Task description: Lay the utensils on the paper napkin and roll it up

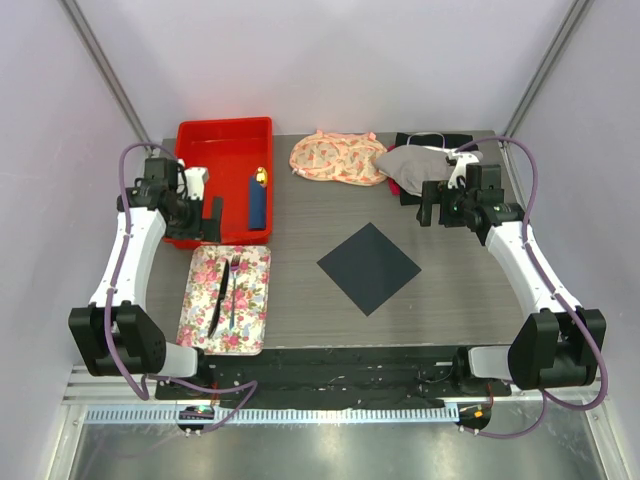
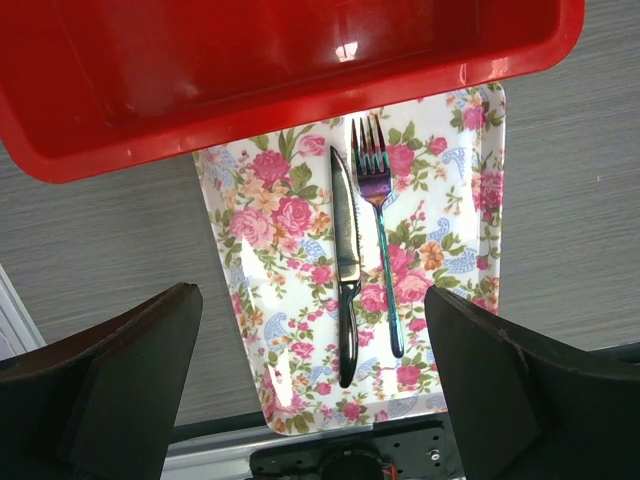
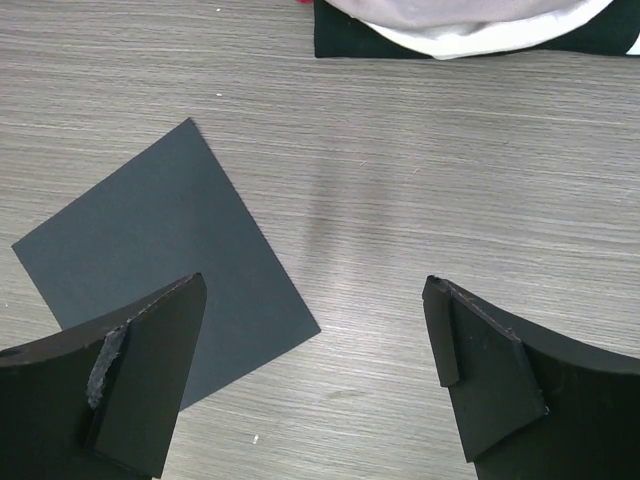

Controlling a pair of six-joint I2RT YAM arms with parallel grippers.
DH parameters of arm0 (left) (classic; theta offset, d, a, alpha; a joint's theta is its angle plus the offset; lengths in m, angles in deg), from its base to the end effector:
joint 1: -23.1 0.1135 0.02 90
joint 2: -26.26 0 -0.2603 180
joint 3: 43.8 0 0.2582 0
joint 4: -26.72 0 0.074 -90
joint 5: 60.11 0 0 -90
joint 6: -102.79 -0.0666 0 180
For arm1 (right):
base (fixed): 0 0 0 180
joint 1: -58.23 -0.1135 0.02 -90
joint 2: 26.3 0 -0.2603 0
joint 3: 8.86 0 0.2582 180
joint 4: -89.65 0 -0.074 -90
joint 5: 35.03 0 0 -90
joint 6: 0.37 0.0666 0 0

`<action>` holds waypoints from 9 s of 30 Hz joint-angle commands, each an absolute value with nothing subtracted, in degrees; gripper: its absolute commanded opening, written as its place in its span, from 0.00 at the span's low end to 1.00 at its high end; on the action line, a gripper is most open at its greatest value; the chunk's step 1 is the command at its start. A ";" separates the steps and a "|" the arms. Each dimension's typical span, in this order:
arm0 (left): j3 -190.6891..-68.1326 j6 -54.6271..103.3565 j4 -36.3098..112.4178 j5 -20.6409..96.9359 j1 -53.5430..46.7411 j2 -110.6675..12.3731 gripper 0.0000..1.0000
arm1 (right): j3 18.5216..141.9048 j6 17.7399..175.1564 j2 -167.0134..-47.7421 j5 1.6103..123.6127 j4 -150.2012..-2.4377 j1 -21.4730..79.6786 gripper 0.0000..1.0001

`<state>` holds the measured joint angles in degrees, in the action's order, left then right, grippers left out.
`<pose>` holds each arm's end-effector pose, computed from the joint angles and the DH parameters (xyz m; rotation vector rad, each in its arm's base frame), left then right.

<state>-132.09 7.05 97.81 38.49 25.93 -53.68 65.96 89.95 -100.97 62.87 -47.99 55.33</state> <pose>0.2942 0.0046 0.2830 0.1157 2.6505 -0.1508 0.3122 0.0250 0.2712 -0.1224 2.3029 0.1878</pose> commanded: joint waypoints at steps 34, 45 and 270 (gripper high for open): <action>-106.64 -11.12 89.65 30.33 13.17 -60.22 0.67 | 63.99 88.14 -102.67 61.04 -48.61 54.89 1.00; -105.06 -9.19 84.46 27.34 12.11 -65.14 0.45 | 63.29 87.70 -101.97 60.24 -48.61 54.98 1.00; -118.50 23.94 90.00 28.91 11.31 -61.53 0.41 | 71.55 91.83 -105.84 61.74 -39.39 32.83 0.79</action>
<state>-115.74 22.98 92.32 28.96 9.36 -56.59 70.62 91.44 -105.78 62.72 -38.22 32.58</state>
